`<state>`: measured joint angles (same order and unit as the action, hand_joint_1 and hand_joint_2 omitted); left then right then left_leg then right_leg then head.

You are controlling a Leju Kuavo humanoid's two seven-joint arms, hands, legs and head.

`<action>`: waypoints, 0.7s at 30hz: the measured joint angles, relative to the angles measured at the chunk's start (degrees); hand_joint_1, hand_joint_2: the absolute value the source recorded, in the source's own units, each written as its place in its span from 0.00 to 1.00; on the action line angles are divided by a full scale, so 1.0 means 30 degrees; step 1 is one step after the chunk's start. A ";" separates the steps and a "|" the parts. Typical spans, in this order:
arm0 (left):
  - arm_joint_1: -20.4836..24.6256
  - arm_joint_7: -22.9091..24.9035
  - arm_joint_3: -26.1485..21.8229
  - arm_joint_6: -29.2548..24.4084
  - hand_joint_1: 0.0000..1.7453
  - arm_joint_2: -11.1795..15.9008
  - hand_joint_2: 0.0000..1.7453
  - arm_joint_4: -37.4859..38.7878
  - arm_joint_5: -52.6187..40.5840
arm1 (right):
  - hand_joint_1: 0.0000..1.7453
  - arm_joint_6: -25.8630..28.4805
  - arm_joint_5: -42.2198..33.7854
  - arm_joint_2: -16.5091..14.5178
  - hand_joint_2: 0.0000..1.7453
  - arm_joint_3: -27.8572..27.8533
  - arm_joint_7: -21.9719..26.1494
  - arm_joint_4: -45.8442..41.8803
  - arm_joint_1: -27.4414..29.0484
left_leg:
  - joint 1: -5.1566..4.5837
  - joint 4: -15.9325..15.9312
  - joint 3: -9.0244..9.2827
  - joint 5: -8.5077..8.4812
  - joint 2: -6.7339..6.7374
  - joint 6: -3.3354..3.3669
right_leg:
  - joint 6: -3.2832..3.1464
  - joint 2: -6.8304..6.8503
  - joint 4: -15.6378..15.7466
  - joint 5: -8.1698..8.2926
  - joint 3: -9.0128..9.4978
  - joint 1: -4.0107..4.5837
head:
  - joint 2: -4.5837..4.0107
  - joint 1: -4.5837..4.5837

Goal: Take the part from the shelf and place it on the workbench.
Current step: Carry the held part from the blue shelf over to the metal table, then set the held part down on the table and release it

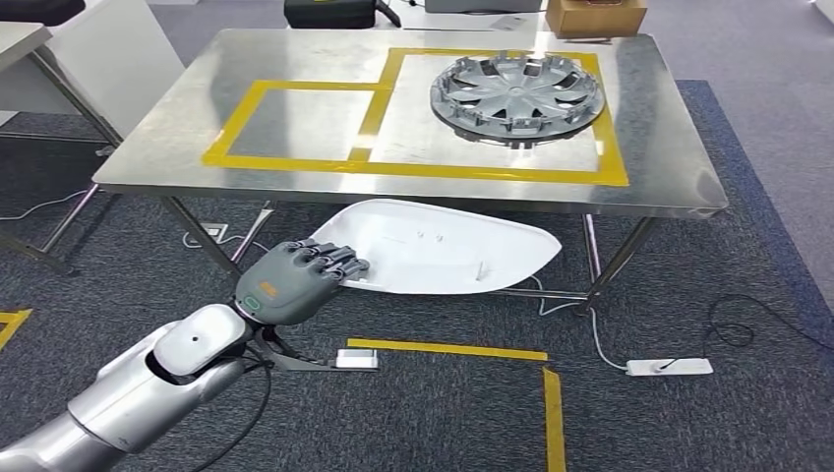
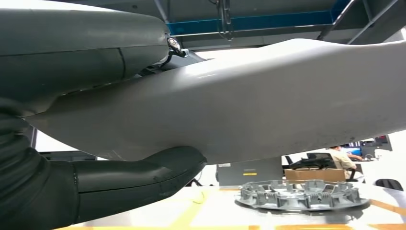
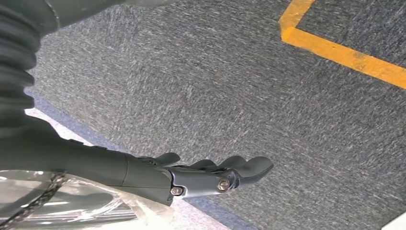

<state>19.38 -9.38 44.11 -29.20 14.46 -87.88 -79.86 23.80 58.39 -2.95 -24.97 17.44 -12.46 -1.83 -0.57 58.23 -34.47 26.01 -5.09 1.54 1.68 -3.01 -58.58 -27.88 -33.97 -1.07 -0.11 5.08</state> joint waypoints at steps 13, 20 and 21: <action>0.0003 0.0004 0.0049 -0.0080 1.00 -0.0173 1.00 0.0026 -0.0098 | 0.00 0.0016 0.0191 0.0179 1.00 -0.0138 0.0089 0.0000 -0.0005 | -0.0050 0.0027 -0.0009 0.0007 -0.0001 -0.0032 | 0.0010 0.0008 0.0072 0.0004 0.0078 -0.0050 | 0.0000 -0.0005; 0.0045 0.0024 0.0053 -0.0080 1.00 -0.0393 1.00 0.0120 -0.0126 | 0.00 -0.0126 0.0425 0.0286 1.00 -0.0138 0.0009 -0.0002 -0.0014 | -0.0054 0.0032 -0.0009 0.0009 -0.0002 -0.0029 | 0.0024 0.0011 0.0108 0.0013 0.0093 -0.0056 | 0.0000 -0.0004; 0.0048 0.0027 0.0056 -0.0086 1.00 -0.0442 1.00 0.0151 -0.0126 | 0.00 -0.0140 0.0401 0.0320 1.00 -0.0142 0.0007 -0.0004 -0.0018 | -0.0056 0.0041 -0.0010 0.0013 -0.0002 -0.0024 | 0.0028 0.0012 0.0115 0.0016 0.0096 -0.0061 | 0.0000 -0.0004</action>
<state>19.52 -9.29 44.28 -29.46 13.14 -87.43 -80.24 23.38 59.59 -1.98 -25.39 17.46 -12.47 -1.88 -0.74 58.35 -34.50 26.04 -5.10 1.47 1.76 -2.98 -58.24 -27.84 -33.68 -1.25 -0.11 5.07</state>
